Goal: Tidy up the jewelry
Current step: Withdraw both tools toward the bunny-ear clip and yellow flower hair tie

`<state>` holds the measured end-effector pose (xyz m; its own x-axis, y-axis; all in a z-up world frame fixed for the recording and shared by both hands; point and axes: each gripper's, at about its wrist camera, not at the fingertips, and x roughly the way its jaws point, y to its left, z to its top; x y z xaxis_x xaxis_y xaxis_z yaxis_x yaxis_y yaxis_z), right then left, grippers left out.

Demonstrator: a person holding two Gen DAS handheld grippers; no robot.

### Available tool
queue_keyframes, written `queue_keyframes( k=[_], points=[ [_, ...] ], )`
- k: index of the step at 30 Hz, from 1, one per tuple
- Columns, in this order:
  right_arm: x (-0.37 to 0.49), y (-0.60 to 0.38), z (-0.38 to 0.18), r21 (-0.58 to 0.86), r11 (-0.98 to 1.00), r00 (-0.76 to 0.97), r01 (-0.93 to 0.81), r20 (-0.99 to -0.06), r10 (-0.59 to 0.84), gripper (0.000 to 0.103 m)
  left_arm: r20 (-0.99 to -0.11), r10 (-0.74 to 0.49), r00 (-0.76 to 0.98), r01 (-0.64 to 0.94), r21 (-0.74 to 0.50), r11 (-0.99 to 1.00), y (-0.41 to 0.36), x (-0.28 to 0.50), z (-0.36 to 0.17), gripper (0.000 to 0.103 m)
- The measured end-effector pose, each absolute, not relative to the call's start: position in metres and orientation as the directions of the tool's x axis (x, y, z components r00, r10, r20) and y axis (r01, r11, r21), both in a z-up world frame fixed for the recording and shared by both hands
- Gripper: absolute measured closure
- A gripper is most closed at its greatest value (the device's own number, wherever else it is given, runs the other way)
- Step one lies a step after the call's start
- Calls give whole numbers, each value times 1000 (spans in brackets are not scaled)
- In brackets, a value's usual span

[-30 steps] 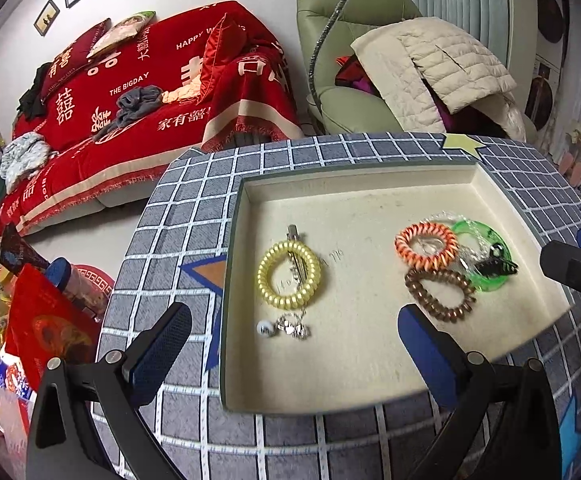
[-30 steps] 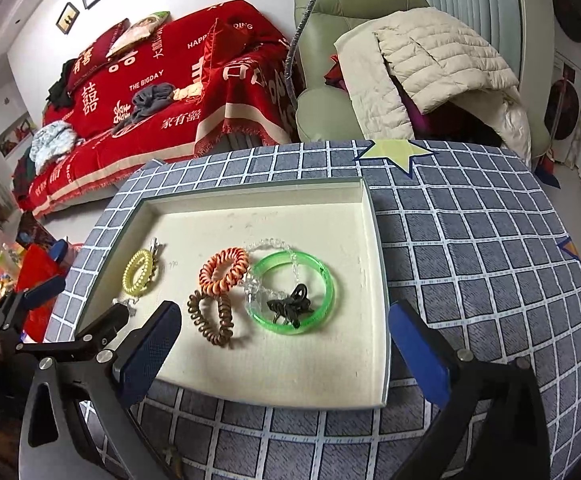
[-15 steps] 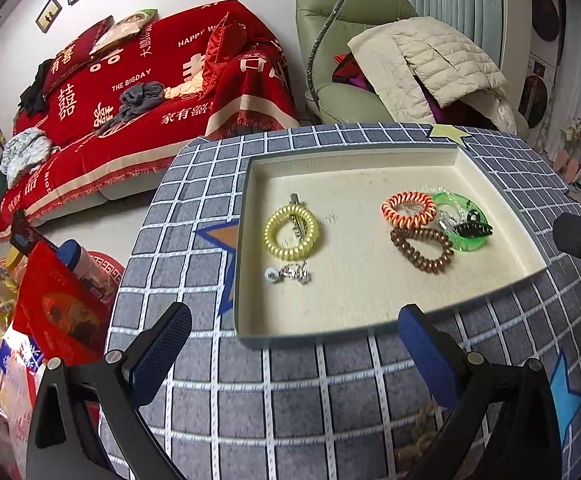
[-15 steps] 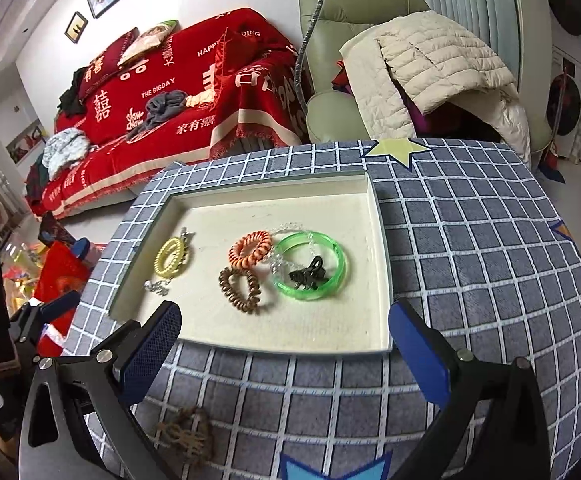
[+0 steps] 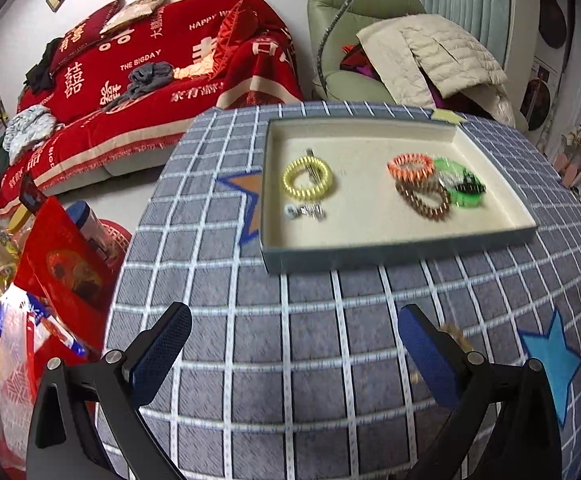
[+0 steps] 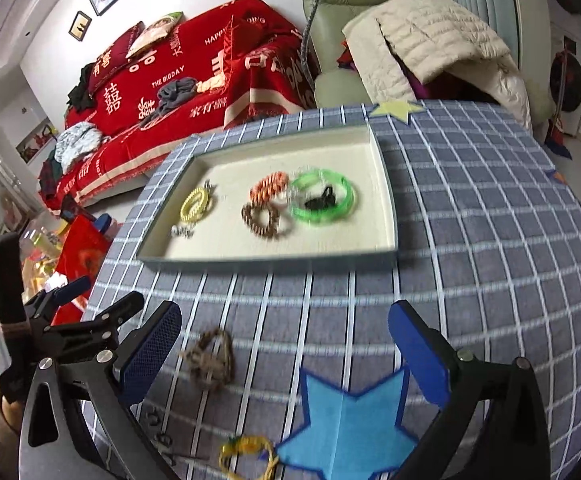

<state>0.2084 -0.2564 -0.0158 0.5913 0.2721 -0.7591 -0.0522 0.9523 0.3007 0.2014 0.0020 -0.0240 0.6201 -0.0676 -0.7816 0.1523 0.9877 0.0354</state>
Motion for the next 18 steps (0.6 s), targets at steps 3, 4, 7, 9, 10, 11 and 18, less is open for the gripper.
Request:
queue_keyframes(
  k=[3,4,7,9,10,11,18],
  points=[
    [193,-256,-24,295,954,574,-48,-774,268,0,-789,-83,609,178,34,983,-2,191,-30,0],
    [187,-256,-28,286,957,568,-47,-781,261,0,-790,-87,607,186,35,982,-3,189,-31,0],
    [171,-257,-37,265,963,553,-41,-797,243,0,-789,-100,606,214,41,976,-9,180,-35,0],
    [162,-259,-43,259,965,542,-38,-806,237,0,-783,-115,612,243,47,969,-12,174,-37,0],
    [158,-259,-46,255,966,536,-37,-811,235,0,-780,-121,614,255,52,965,-14,171,-37,0],
    [152,-260,-50,250,968,528,-35,-818,231,0,-777,-126,617,270,59,961,-17,168,-37,0],
    [128,-251,-57,218,974,511,-64,-831,220,5,-749,-169,641,389,127,912,-39,154,-33,0]
  ],
)
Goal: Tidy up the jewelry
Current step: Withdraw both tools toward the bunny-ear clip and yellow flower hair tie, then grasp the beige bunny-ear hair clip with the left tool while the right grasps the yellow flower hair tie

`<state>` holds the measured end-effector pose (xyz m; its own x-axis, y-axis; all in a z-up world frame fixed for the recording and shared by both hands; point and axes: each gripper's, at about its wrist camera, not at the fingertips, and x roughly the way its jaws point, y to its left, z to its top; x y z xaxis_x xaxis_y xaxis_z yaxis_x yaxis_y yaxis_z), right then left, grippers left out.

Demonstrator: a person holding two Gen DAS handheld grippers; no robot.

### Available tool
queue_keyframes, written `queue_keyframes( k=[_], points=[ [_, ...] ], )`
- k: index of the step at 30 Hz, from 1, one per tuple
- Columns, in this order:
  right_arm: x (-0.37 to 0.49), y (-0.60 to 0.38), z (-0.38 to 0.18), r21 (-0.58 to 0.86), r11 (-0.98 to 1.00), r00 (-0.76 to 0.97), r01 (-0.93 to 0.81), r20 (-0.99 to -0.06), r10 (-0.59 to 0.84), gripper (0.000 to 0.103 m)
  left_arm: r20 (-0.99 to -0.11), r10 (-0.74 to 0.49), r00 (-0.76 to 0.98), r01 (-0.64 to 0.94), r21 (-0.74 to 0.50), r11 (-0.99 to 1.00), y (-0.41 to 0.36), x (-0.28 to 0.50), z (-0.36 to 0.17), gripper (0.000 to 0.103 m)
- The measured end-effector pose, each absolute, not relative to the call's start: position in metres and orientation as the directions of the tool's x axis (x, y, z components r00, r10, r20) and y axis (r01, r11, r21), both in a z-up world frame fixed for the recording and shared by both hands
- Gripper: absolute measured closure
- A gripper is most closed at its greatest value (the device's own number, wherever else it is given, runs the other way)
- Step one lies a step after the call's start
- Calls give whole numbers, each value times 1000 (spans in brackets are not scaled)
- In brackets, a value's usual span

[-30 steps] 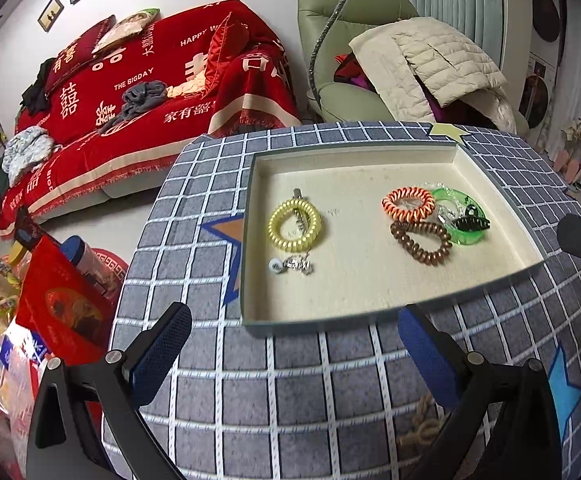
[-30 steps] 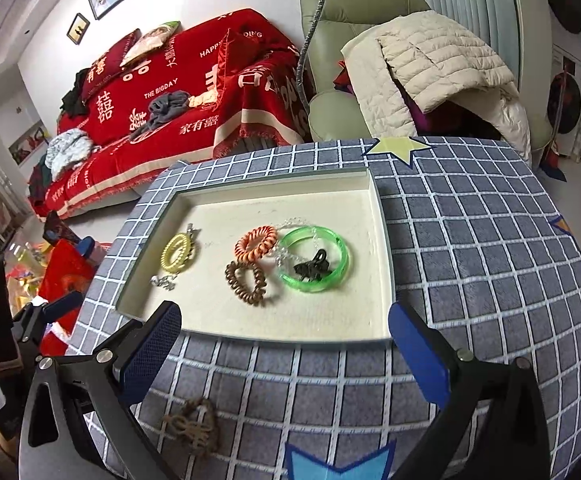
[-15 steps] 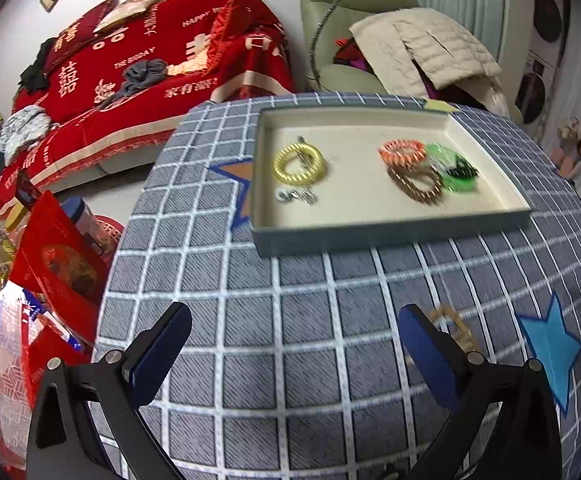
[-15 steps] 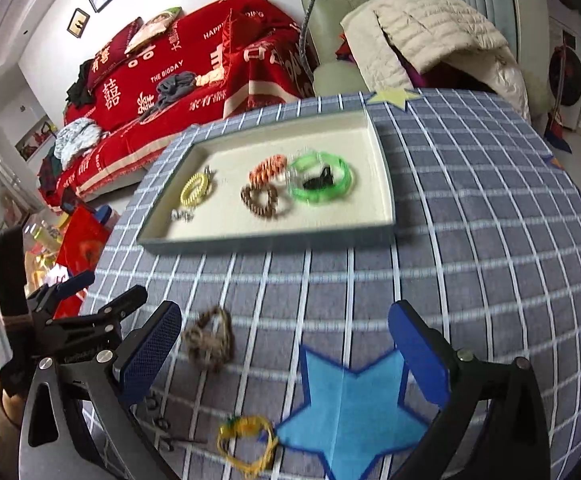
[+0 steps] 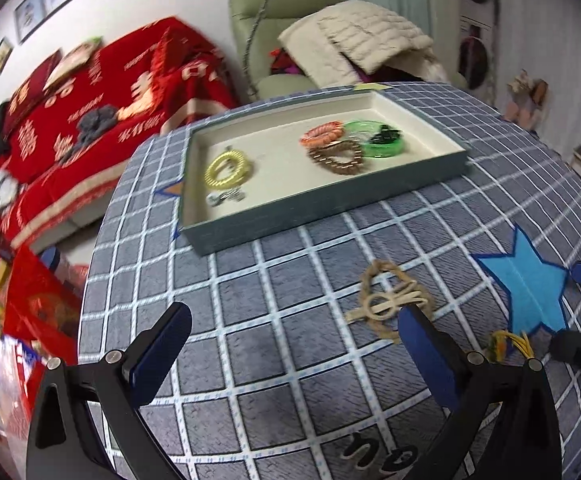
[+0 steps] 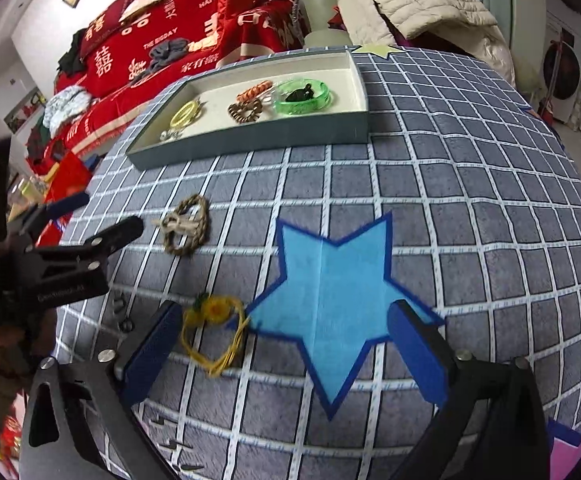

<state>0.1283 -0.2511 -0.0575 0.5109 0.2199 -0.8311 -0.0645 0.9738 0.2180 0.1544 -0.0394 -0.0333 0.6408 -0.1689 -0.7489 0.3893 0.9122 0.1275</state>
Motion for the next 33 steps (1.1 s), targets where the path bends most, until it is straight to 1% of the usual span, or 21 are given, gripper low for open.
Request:
queue_keyframes(
  k=[3,6,10,11,15,16,17,18,21,22,23,25,26,27,28,29,30,31,32,33],
  points=[
    [124,-241,-59,191,976,508,-99,-834,215,15,-749,-187,635,430,143,891,-49,153,-35,0],
    [122,-230,-63,151,980,506,-127,-840,195,27,-756,-196,625,459,153,875,-58,154,-37,0],
    [121,-219,-68,115,981,496,-155,-850,178,40,-758,-198,621,474,163,865,-64,155,-39,0],
    [121,-217,-70,103,982,494,-161,-853,170,41,-762,-199,616,480,164,862,-66,156,-40,3],
    [120,-212,-76,70,983,498,-168,-855,146,46,-771,-204,603,497,163,852,-71,157,-44,3],
    [119,-210,-77,47,984,500,-174,-856,129,47,-774,-207,599,503,162,849,-73,157,-45,6],
    [117,-208,-77,29,983,503,-181,-856,118,47,-777,-209,594,509,162,845,-74,157,-46,15],
    [116,-207,-77,23,983,506,-184,-855,115,48,-786,-208,582,516,159,842,-76,158,-48,18],
    [115,-208,-76,29,983,507,-183,-854,120,48,-792,-209,574,519,155,841,-76,159,-51,18],
    [115,-208,-76,28,983,507,-184,-853,119,48,-793,-212,571,521,151,840,-76,159,-51,21],
    [114,-208,-76,26,982,508,-185,-853,118,48,-796,-216,565,524,144,840,-76,159,-52,30],
    [115,-207,-76,25,982,508,-186,-853,118,49,-803,-228,551,528,125,840,-76,160,-53,36],
    [115,-207,-76,25,982,508,-186,-853,118,49,-805,-233,546,528,115,841,-75,160,-53,43],
    [114,-207,-76,26,982,508,-187,-853,119,51,-806,-239,542,528,105,843,-74,160,-54,46],
    [114,-207,-76,26,982,508,-187,-853,119,55,-805,-239,543,525,103,845,-74,160,-53,47],
    [114,-207,-76,27,982,508,-187,-853,120,56,-805,-241,542,524,99,846,-73,160,-53,49],
    [114,-207,-76,27,982,508,-188,-853,121,60,-804,-242,543,523,98,847,-73,160,-53,50],
    [114,-207,-76,27,982,507,-189,-853,121,66,-802,-244,545,520,96,849,-71,159,-52,54],
    [113,-206,-75,28,981,507,-194,-853,125,69,-803,-249,542,520,87,850,-70,159,-51,68],
    [113,-205,-75,28,980,507,-196,-852,126,77,-807,-252,534,516,75,853,-68,160,-52,75]
  ],
)
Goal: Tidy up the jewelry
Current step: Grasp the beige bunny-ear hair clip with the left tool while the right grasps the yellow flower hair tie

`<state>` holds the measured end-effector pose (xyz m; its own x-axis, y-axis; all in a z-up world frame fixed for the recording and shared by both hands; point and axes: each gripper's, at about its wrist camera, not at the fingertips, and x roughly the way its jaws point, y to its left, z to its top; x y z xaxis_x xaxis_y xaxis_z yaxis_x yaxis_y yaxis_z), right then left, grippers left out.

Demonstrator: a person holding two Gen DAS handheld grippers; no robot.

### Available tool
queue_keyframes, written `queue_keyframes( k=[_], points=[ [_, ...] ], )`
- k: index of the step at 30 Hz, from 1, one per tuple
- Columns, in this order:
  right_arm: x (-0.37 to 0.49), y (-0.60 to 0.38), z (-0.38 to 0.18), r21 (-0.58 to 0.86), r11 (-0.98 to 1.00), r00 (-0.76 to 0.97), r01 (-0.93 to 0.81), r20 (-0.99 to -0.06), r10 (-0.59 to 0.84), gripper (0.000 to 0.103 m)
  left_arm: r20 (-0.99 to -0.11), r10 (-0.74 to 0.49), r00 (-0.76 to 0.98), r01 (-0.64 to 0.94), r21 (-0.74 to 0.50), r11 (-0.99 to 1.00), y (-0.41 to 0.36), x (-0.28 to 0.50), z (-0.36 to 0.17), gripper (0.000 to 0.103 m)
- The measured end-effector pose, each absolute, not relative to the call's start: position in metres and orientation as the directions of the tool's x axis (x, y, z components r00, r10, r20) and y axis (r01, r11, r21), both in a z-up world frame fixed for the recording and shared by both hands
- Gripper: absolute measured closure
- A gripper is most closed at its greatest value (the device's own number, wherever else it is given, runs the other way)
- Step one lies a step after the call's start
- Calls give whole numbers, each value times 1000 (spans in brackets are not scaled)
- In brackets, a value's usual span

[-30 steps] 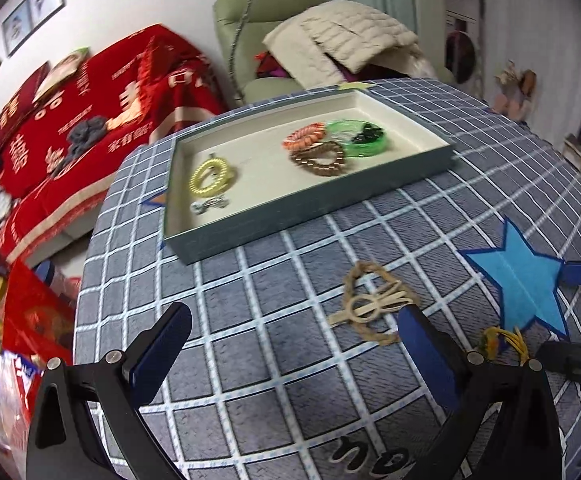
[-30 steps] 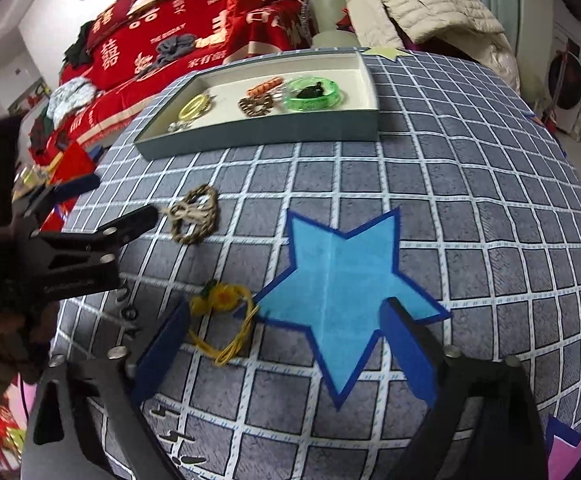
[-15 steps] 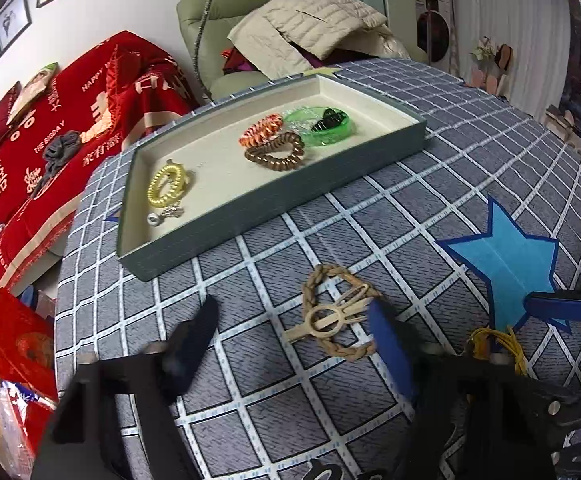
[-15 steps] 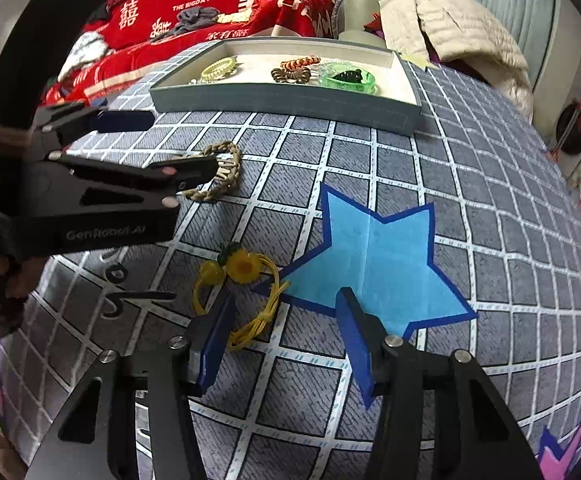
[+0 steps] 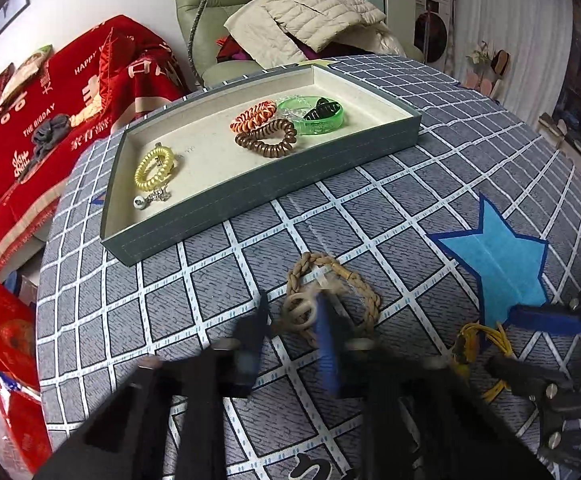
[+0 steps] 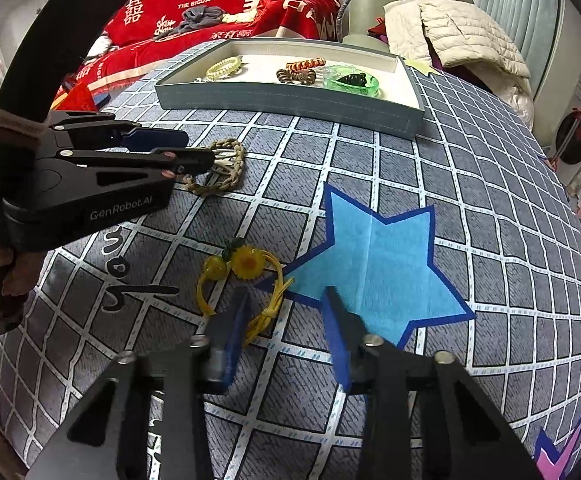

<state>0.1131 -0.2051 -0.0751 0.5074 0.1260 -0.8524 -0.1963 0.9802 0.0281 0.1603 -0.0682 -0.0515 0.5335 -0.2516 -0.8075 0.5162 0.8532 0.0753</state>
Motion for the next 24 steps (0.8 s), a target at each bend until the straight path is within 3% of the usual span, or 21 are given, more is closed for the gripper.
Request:
queue_keyframes(
  k=[1,3,15,24],
  points=[
    [113,-204,-75,28,980,508,-198,-852,128,87,-808,-257,530,511,63,857,-66,160,-51,75],
    [112,-202,-75,28,980,511,-198,-850,128,95,-809,-266,525,501,40,865,-62,161,-50,75],
    [111,-225,-66,119,984,527,-136,-832,173,96,-790,-298,535,419,-58,906,-34,162,-39,75],
    [115,-230,-58,145,982,539,-123,-821,189,96,-773,-270,574,400,-23,916,-31,159,-34,75]
  ],
)
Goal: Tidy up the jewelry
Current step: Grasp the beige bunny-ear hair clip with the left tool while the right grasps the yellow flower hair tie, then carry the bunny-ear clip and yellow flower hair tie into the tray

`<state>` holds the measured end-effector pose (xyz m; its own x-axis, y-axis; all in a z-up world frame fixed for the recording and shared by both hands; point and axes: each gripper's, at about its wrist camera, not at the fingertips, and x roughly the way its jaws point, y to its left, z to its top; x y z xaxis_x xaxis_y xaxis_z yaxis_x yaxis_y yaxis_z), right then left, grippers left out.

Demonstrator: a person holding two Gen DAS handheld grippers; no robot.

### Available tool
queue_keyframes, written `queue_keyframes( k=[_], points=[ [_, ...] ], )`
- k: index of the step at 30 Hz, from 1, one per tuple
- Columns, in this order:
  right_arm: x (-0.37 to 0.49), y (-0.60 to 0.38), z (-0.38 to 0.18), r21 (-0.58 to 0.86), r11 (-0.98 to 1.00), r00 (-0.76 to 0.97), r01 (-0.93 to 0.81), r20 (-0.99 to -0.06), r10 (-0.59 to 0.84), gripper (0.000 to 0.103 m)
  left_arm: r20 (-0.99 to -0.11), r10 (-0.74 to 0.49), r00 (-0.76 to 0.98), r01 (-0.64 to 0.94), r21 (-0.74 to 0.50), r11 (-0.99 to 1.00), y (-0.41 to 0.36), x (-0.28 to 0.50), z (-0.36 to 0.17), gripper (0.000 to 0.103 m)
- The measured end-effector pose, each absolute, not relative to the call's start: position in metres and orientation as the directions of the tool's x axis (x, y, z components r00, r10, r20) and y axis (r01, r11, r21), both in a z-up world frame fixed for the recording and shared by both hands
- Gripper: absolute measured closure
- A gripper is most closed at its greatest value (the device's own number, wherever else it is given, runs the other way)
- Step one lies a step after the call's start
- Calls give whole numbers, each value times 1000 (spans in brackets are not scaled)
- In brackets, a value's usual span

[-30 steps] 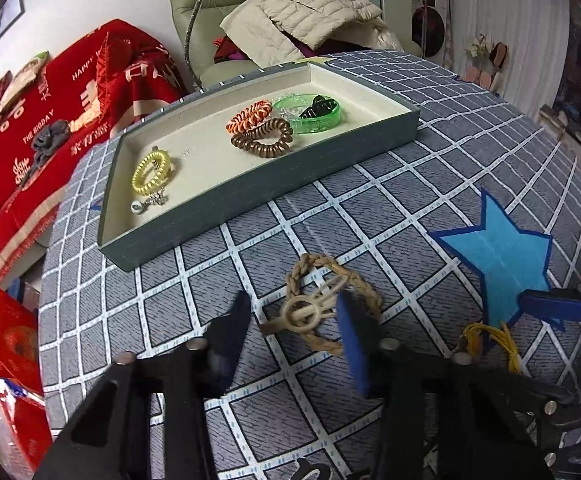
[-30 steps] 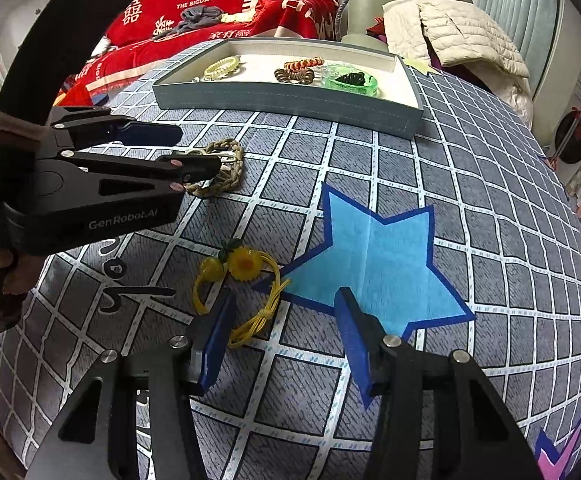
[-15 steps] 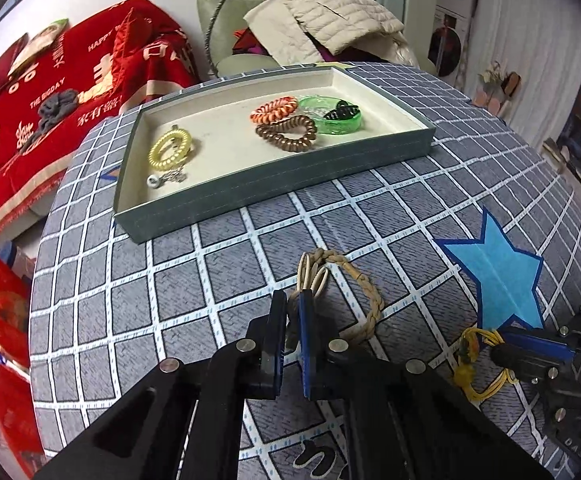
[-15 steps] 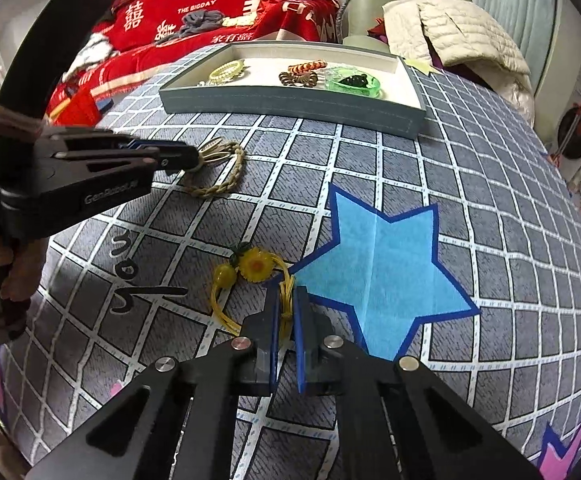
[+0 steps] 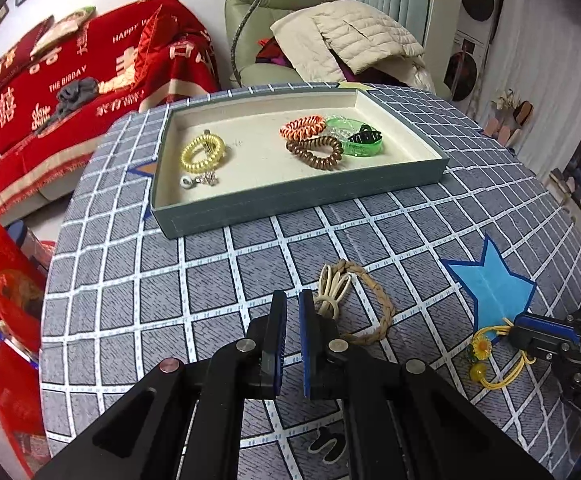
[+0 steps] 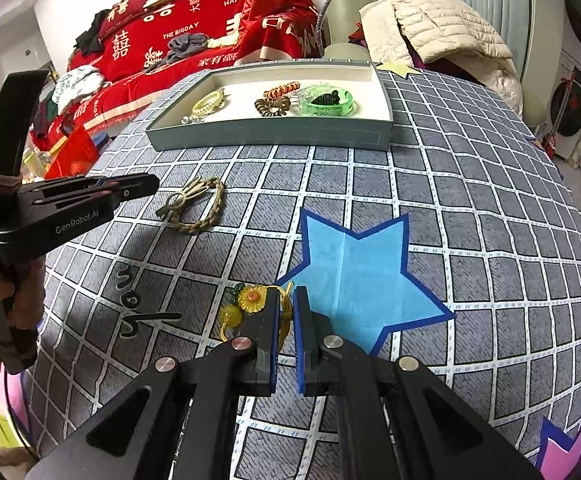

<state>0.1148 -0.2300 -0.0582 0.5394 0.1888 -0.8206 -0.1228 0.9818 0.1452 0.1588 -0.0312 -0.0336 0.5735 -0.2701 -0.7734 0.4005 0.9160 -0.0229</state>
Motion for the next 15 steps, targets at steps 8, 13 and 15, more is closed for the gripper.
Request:
queue_keyframes(
  k=[8,13,15],
  points=[
    [111,-230,-61,172,977,532,-126,-819,213,96,-744,-228,628,394,51,918,-29,151,-26,0],
    [111,-231,-62,186,975,531,-122,-818,223,96,-753,-178,633,401,122,908,-36,155,-32,0],
    [109,-232,-62,189,974,532,-121,-817,225,96,-763,-178,622,417,130,900,-40,160,-36,0]
  ],
)
